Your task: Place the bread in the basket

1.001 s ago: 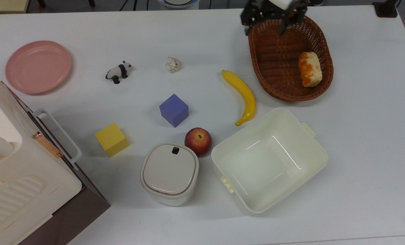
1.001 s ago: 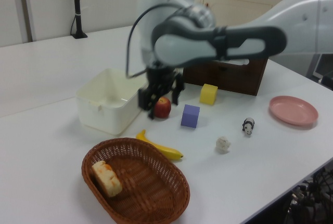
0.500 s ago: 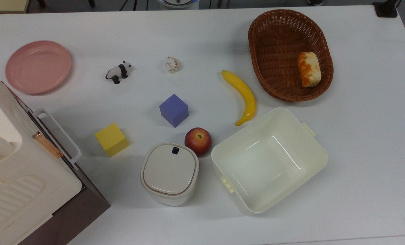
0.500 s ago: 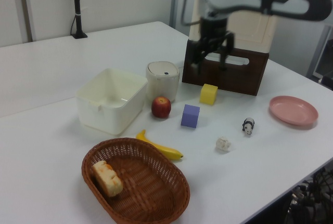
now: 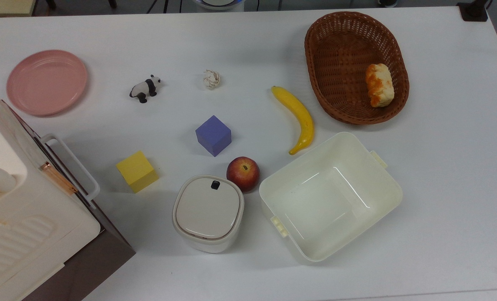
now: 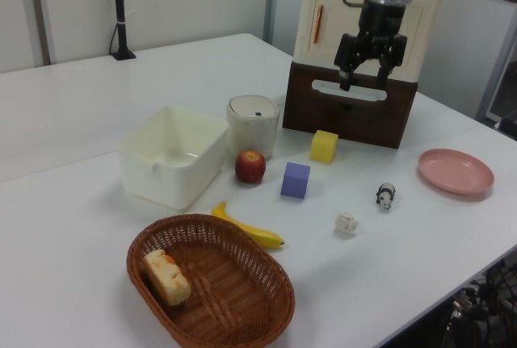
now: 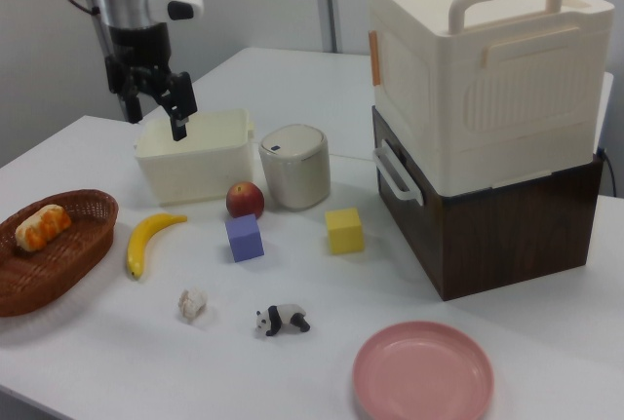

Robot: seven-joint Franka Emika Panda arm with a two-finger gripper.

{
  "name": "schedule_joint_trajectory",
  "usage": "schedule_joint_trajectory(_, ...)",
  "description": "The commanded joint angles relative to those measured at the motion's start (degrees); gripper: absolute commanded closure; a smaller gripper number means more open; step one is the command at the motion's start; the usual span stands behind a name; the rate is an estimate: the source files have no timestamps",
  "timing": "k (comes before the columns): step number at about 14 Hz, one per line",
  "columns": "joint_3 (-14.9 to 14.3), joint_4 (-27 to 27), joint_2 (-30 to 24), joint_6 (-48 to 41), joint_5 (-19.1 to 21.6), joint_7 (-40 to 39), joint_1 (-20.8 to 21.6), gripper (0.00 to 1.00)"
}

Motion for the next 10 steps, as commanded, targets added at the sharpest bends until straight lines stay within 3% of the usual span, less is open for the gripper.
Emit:
schedule_joint_trajectory(1, -1.71, 1.37, 1.35, 0.38, 1.33, 1.98, 0.79, 0.00)
schedule_joint_trajectory(10, -1.80, 1.29, 1.44, 0.56, 1.33, 1.98, 0.87, 0.00)
